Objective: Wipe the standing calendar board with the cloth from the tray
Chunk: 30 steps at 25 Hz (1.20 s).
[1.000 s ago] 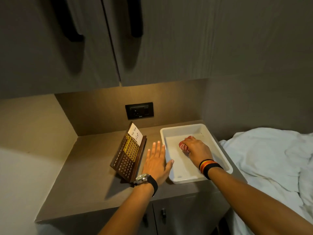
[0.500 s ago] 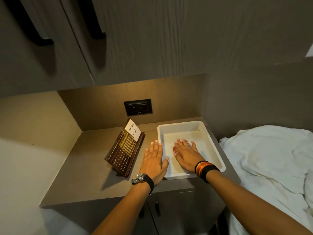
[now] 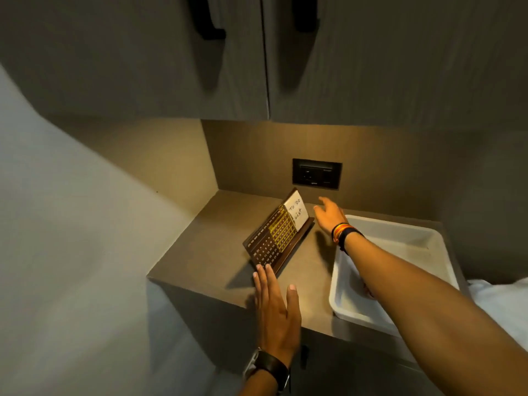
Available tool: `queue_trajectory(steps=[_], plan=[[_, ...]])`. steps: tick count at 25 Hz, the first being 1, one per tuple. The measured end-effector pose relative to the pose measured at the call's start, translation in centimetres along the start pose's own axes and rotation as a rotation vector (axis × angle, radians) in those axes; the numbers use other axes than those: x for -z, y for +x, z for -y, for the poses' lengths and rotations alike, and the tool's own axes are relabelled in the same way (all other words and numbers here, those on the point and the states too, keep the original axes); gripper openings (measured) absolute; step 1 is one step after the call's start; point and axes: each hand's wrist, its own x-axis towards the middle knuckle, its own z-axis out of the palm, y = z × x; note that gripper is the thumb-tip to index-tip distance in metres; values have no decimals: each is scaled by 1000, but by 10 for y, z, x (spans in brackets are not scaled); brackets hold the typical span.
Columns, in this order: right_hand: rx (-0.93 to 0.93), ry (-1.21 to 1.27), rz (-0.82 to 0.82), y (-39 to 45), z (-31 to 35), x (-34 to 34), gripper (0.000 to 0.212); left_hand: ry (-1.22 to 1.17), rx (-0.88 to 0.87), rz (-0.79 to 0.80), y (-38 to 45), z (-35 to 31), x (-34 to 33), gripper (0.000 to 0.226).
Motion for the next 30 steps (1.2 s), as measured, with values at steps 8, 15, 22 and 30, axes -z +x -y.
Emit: queue_trajectory(steps=[8,15,22,30], plan=[[-105,213,115,33,13,-24,36,-338,207,18,40,-6,24,78],[-108,312,37,-18,19,-4,39,-371,309,72,104,0,81,83],[-175,324,-143,-100,28,-30,39,-207,255,145,184,8,117,71],[-267,259,-253,-114,33,-49,39,-211,204,297,184,19,127,61]])
